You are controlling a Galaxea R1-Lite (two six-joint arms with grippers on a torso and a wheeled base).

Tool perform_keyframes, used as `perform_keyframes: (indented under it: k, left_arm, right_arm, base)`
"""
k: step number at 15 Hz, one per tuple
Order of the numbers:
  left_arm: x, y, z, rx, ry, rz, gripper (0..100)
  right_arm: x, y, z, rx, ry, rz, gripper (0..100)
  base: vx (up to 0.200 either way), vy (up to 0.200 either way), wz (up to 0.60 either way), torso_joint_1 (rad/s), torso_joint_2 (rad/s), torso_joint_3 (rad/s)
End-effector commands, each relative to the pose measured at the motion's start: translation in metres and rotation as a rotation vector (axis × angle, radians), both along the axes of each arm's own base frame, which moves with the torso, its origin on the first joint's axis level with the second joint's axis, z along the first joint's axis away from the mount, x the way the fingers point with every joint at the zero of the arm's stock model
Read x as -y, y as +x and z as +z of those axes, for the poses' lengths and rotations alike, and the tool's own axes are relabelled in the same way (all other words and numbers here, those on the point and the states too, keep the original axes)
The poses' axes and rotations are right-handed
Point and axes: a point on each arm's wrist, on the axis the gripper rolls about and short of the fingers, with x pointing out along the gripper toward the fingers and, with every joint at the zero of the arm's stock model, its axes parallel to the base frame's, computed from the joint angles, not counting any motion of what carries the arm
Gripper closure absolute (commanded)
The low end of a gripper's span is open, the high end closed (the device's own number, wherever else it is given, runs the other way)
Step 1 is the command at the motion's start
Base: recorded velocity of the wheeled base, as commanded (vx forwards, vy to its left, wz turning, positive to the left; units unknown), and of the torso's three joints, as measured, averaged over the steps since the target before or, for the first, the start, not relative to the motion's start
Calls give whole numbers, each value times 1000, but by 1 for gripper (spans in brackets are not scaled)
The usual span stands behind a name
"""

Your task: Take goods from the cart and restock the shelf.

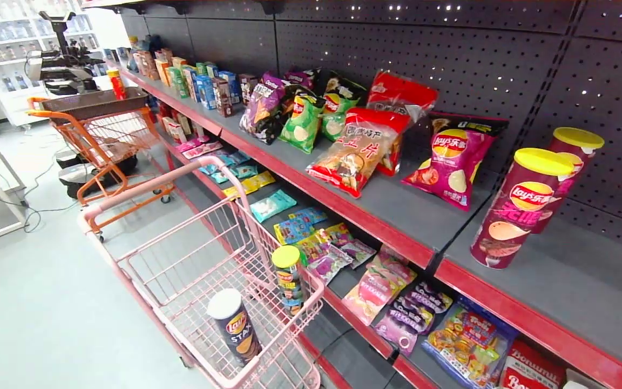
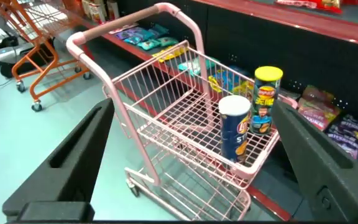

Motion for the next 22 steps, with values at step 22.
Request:
perform_keyframes:
  k: [22]
  left_arm:
    - [0,0,0,-1,1,0,0]
  right_arm:
    - [0,0,0,-1,0,1,0]
  base:
    - [0,0,0,-151,395,240]
